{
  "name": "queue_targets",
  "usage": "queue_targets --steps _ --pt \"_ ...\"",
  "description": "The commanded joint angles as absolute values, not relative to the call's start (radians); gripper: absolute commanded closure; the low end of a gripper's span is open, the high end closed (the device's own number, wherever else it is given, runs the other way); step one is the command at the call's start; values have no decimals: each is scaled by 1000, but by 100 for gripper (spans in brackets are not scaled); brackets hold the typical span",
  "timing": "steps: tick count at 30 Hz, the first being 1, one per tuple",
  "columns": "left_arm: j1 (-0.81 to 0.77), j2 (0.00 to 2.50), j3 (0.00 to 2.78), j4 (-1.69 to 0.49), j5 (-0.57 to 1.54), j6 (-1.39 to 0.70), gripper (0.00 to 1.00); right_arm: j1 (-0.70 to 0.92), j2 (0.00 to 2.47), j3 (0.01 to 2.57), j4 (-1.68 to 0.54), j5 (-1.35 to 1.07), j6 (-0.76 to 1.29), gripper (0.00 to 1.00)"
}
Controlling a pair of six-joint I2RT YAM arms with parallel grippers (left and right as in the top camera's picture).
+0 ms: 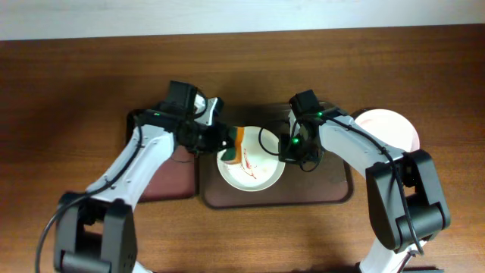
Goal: Clean dirty plates on tray and stack at the side
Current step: 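Scrub the cream plate with the sponge while the right gripper holds its rim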
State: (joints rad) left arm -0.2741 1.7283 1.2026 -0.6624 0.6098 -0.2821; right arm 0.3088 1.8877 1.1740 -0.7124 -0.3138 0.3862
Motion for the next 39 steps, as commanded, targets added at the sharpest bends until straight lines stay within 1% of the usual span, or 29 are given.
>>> queue_targets --steps 1,5,8,13,18,20,21,24,25,27,29,31,33,34,36,37,39 --pt "-318 1822 1222 -612 607 -479 100 314 1854 1163 -710 -322 391 96" --pt "-381 1943 1222 -523 746 -501 100 314 1854 1163 -709 -322 391 96" --pt "-416 1995 1222 -506 756 -530 100 314 1854 1163 -709 -322 390 96" --pt "-429 2016 1222 -482 850 -599 100 314 1854 1163 -709 -322 390 96" --pt "-430 2017 1222 -487 841 -652 100 314 1854 1163 -710 -322 390 96" --pt "-439 2029 1222 -487 808 -651 100 314 1854 1163 -710 -322 390 96" --pt "-447 2043 1222 -490 756 -651 100 314 1854 1163 -710 -322 390 96" --pt "-442 2055 1222 -553 540 -627 100 314 1854 1163 -710 -322 390 96" --pt "-442 2055 1222 -563 493 -608 100 314 1854 1163 -711 -322 390 96" --pt "-437 2052 1222 -599 332 -548 100 314 1854 1163 -715 -322 390 96" --pt "-405 2032 1226 -604 236 -513 100 314 1854 1163 -717 -322 390 96" --pt "-367 2019 1230 -588 214 -461 100 314 1854 1163 -718 -322 390 96" --pt "-339 2019 1230 -572 36 -454 100 314 1854 1163 -719 -322 390 96" --pt "-336 2019 1230 -560 -4 -444 100 314 1854 1163 -719 -322 390 96" --pt "-334 2009 1267 -533 -4 -315 100 314 1854 1163 -727 -322 390 96" --pt "-334 1991 1304 -562 -3 -279 100 314 1854 1163 -729 -322 390 96" --pt "-336 1939 1397 -687 86 -233 100 314 1854 1163 -729 -321 390 96"
